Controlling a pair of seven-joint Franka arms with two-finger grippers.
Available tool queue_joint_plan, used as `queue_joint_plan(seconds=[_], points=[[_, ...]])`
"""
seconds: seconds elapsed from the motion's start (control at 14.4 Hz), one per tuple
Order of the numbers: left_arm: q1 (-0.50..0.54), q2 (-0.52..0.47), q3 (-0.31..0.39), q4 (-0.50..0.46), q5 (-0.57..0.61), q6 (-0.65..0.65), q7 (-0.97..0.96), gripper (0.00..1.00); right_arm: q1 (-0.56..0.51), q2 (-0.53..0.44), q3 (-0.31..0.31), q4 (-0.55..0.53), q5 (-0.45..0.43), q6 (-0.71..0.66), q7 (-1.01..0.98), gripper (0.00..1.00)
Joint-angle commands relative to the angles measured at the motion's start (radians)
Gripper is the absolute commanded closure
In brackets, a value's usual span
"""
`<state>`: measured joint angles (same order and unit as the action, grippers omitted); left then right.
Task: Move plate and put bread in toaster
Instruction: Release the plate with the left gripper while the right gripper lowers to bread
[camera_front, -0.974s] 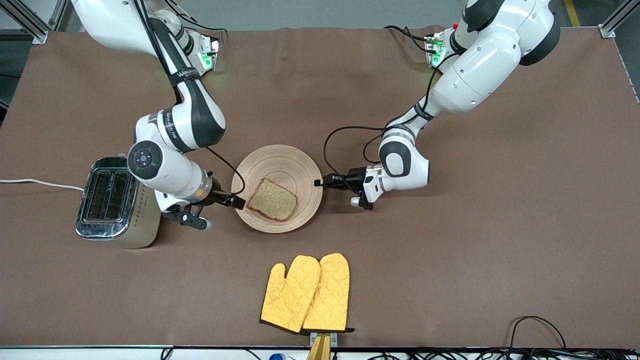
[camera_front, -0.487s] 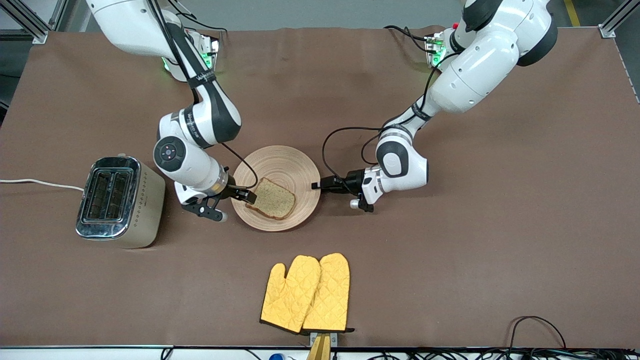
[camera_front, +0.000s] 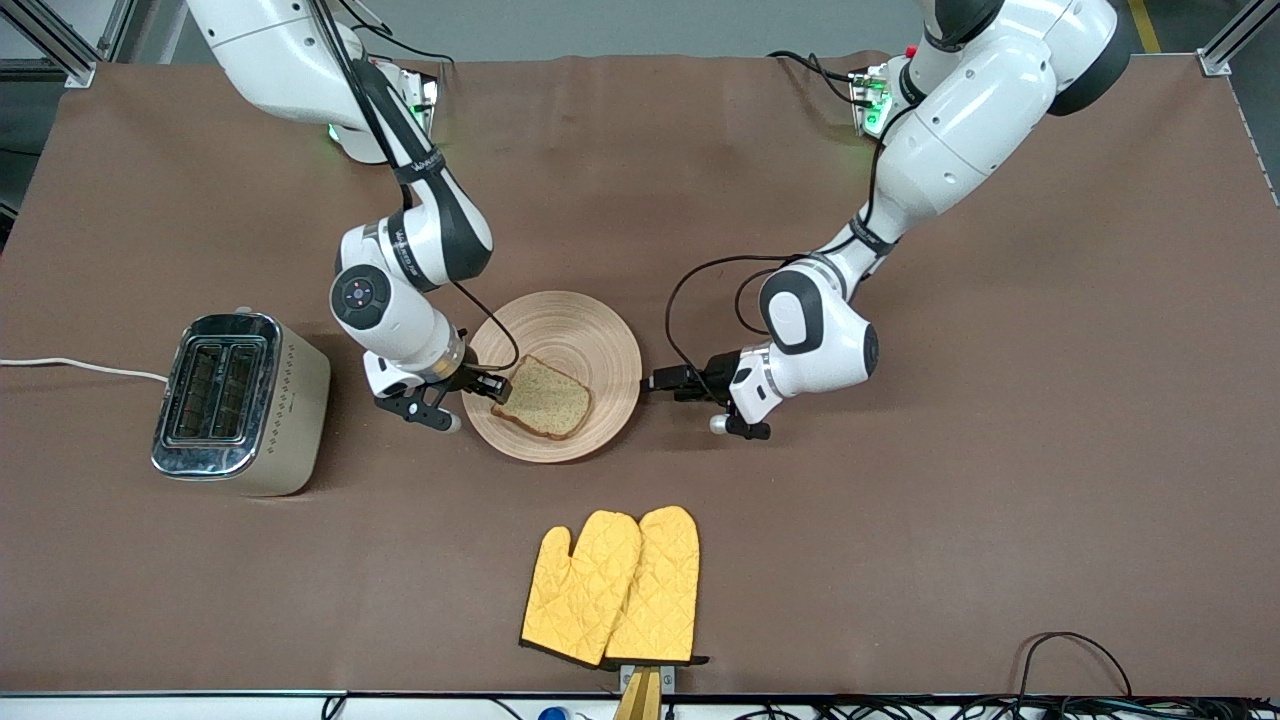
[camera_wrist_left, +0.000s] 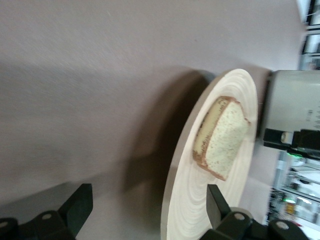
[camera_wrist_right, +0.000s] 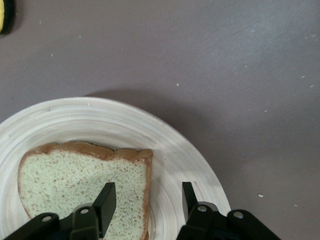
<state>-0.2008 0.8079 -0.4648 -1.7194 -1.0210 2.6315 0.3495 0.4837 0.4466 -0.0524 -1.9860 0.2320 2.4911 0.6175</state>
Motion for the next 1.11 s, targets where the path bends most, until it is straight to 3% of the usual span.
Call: queue_joint_plan(seconds=[0.0,0.21,0.42,0.63,1.04], points=[[-0.006,-0.110,0.061,-0.058,0.283,0.002,-0.304,0.00,0.032,-0.005,-0.007,-0.046,0.026,0.066,0.019,0.51],[0.007,-0.174,0.095,-0.039,0.679,-0.091,-0.605,0.00,0.055,-0.005,-0.009,-0.054,0.026,0.086,0.054,0.54],[0.012,-0.237,0.141,0.073,1.048,-0.337,-0.855,0.00,0.056,0.009,-0.009,-0.066,0.024,0.146,0.054,0.54],[0.029,-0.274,0.161,0.246,1.162,-0.635,-0.917,0.00,0.055,0.009,-0.009,-0.077,0.024,0.152,0.048,0.54],[0.124,-0.334,0.158,0.409,1.185,-0.880,-0.902,0.00,0.059,0.038,-0.007,-0.073,0.023,0.183,0.042,0.54]])
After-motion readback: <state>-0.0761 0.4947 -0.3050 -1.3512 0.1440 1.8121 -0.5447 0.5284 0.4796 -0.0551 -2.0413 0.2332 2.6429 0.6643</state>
